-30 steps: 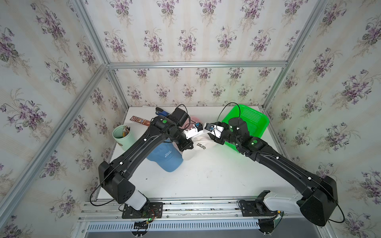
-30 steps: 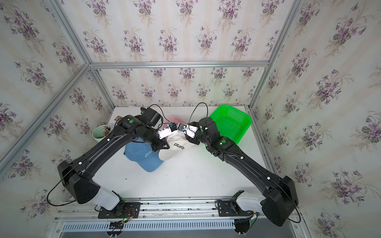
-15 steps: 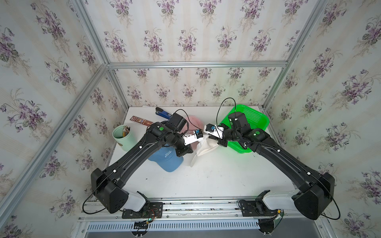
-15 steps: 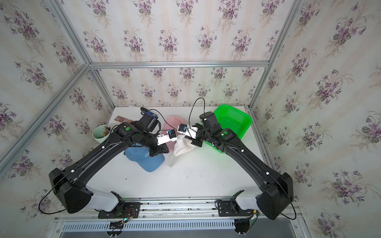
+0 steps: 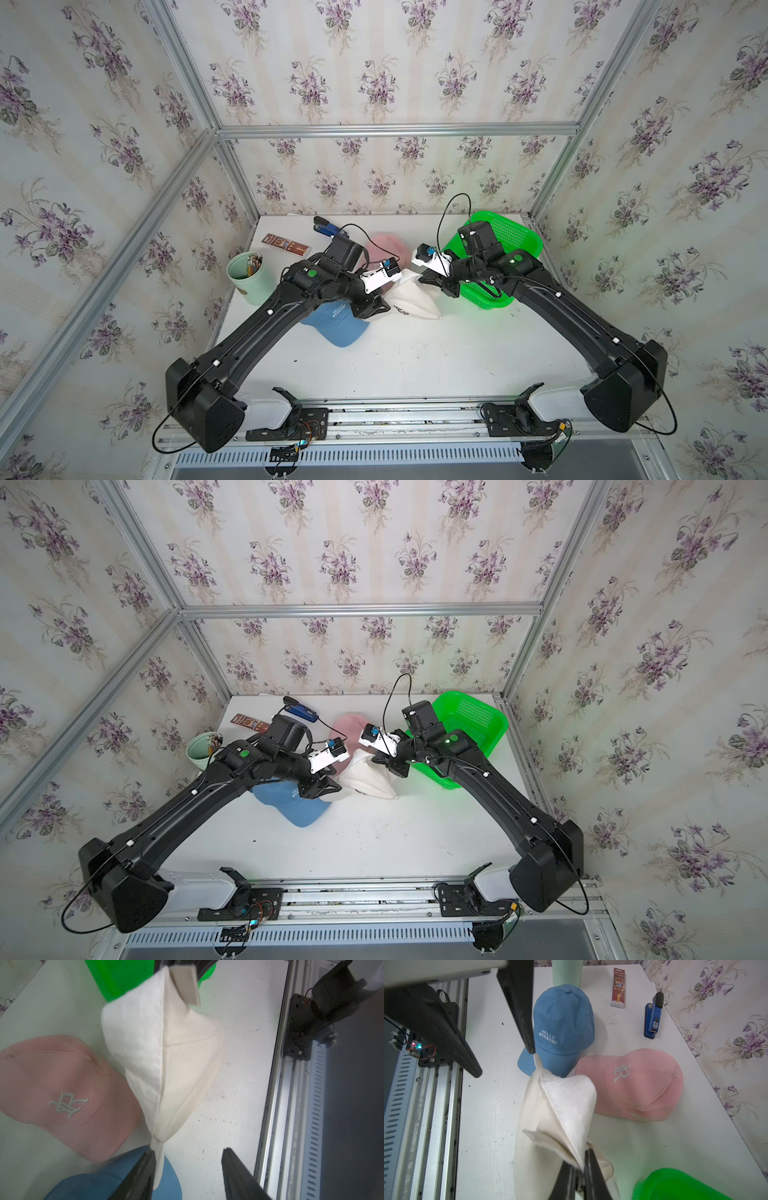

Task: Turn the baseball cap inside out
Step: Turn over the baseball cap.

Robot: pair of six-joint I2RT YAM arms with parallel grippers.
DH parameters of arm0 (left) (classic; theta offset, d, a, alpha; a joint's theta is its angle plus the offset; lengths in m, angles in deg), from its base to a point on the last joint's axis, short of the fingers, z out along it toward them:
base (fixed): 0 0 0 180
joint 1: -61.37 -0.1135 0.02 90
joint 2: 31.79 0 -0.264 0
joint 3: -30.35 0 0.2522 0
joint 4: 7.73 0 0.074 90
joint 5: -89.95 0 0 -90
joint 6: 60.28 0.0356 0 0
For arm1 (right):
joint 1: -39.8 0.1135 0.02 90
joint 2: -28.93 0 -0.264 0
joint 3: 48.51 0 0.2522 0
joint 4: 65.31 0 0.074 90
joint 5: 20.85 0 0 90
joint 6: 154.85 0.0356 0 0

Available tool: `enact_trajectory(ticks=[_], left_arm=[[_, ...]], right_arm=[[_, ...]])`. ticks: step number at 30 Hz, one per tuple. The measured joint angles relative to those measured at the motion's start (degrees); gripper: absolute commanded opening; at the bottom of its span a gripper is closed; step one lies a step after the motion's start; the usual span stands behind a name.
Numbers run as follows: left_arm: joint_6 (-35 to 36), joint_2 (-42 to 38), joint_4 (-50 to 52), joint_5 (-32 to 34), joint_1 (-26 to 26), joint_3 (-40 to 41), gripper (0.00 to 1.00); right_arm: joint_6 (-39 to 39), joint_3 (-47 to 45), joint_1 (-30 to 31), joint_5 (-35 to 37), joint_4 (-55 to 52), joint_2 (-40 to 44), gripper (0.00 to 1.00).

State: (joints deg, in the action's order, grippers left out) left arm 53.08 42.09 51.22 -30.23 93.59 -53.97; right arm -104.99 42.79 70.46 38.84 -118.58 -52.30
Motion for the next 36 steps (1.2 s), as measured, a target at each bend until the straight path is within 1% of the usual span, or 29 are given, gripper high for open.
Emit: enact_trajectory(ticks=[2,5,6,9,10,12,13,21,31,34,35,36], left_arm=[[-1.42,-1.95,-2.34,0.02,0.0,2.49,0.69],[-2.27,-2.8,-5.25,1.16,0.0,4.26,0.75],[-2.34,-2.34,-6.03,2.08,0.0,4.28,0.78],[-2.32,-0.07,-8.33,4.31,0.0,4.22,0.81],[-2.27,0.66,-8.63,4.44,0.0,4.09,0.82],[-2.03,2.43,-9.14,4.37,-0.04,3.5,0.88],[-1.79,2.93,-9.51,4.09,-0.04,3.37,0.88],[-1.9,1.66,-13.2,-1.05,0.39,6.45,0.83],[-1.84,2.75,-13.73,-2.54,0.44,7.72,0.76],[-1.86,2.91,-14.82,-2.71,0.44,8.31,0.69],[-1.88,2.91,-15.21,-2.86,0.44,8.57,0.62],[-1.92,2.89,-15.5,-3.02,0.44,8.76,0.5]], right_arm=[[1.38,1.49,-1.49,-0.81,-1.49,-0.79,0.0],[2.93,1.79,-1.75,-1.79,-2.49,-0.9,0.0],[3.37,1.62,-1.62,-2.36,-2.69,-0.59,0.0],[4.52,0.5,-1.77,-3.8,-3.02,0.98,0.0],[4.87,0.22,-1.77,-4.0,-3.1,1.44,0.0],[5.68,-0.11,-1.79,-4.55,-3.17,2.21,0.0],[5.9,-0.11,-1.79,-4.76,-3.17,2.36,0.0],[8.13,0.02,-1.77,-5.51,-3.08,2.56,0.0],[8.37,2.16,-1.81,-7.69,-2.67,4.37,0.0],[8.17,3.23,-1.86,-8.13,-2.69,4.35,0.0],[8.11,3.63,-1.9,-8.28,-2.69,4.31,0.0],[7.96,3.89,-1.95,-8.46,-2.69,4.24,0.0]])
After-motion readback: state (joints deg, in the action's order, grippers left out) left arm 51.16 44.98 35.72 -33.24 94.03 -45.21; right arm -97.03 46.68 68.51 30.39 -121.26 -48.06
